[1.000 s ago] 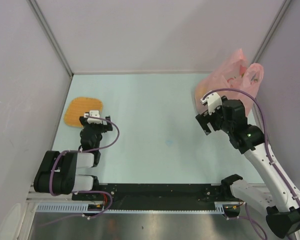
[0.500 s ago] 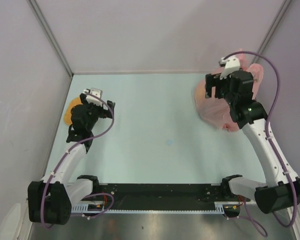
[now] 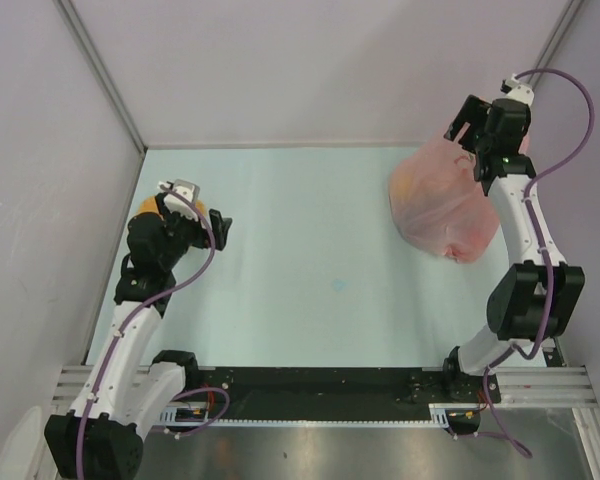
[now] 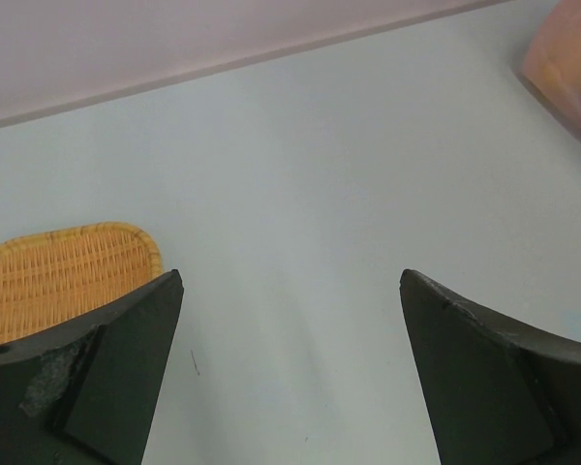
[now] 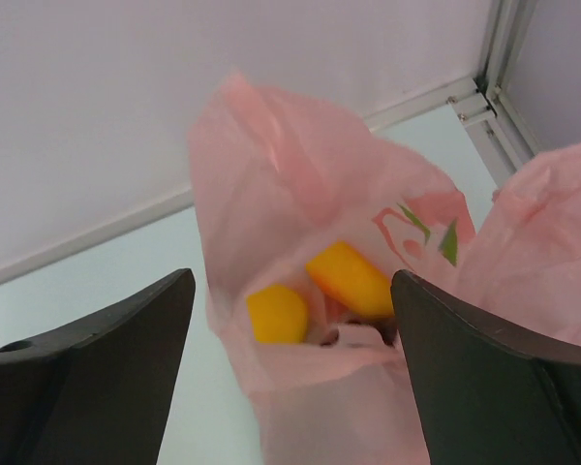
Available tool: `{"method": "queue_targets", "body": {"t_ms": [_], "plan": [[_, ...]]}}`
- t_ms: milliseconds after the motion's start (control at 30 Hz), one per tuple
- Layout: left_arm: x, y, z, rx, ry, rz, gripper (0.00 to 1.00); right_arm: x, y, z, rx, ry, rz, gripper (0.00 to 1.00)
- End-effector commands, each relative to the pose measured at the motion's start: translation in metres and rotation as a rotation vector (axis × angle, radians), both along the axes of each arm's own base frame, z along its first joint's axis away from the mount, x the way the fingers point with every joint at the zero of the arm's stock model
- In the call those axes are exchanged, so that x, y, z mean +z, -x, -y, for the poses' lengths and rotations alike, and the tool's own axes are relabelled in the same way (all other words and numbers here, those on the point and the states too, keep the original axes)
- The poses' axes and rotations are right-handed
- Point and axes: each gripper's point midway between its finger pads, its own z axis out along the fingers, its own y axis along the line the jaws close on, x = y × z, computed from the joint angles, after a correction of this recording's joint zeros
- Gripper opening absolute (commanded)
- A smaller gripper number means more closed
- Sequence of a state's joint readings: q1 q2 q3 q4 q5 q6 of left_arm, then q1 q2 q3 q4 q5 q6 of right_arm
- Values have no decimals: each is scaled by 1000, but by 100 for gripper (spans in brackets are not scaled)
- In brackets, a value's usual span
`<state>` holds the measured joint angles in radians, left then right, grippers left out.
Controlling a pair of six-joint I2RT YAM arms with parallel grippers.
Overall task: Take the fake fruits out of the plastic bag
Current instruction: Move the plastic bag to the center of the board.
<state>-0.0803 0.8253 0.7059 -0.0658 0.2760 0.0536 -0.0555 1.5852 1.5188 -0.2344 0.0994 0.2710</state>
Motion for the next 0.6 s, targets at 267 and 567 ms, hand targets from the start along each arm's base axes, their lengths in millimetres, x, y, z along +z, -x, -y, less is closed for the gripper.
{"method": "queue_targets", "body": {"t_ms": [267, 567], "plan": [[-16, 10, 7, -54, -19, -100, 95, 40, -99, -31, 94, 4, 168, 46], [-11, -2, -43, 187, -124, -80, 94, 99, -63, -222, 500, -11, 299, 0]]}}
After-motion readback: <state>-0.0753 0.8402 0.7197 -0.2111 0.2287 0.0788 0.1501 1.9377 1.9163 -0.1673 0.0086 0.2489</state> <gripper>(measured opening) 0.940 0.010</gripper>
